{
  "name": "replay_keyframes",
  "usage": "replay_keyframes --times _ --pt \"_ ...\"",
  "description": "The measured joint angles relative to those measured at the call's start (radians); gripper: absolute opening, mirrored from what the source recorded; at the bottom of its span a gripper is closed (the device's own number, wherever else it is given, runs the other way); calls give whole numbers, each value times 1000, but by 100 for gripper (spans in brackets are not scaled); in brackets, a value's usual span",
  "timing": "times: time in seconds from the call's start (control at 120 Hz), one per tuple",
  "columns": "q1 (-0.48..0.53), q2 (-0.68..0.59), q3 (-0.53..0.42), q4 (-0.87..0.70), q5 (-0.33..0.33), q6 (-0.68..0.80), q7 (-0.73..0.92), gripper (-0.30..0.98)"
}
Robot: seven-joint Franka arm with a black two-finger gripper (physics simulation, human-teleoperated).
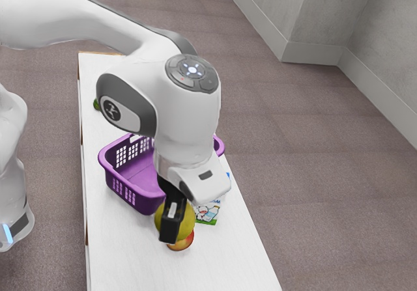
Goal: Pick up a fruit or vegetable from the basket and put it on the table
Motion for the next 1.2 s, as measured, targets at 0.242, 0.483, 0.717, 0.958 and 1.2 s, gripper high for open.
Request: replay_keyframes --times 0.242,0.483,0.717,0.958,1.2 --pt "2 114 2 -46 2 139 -30 22" --pt "9 250 17 -79 3 263 -55 25" --pt "43 310 27 -76 -4 314 -64 40" --pt "14 329 32 -42 6 312 -44 62" --pt "-42 220 50 249 218 -21 -31 66"
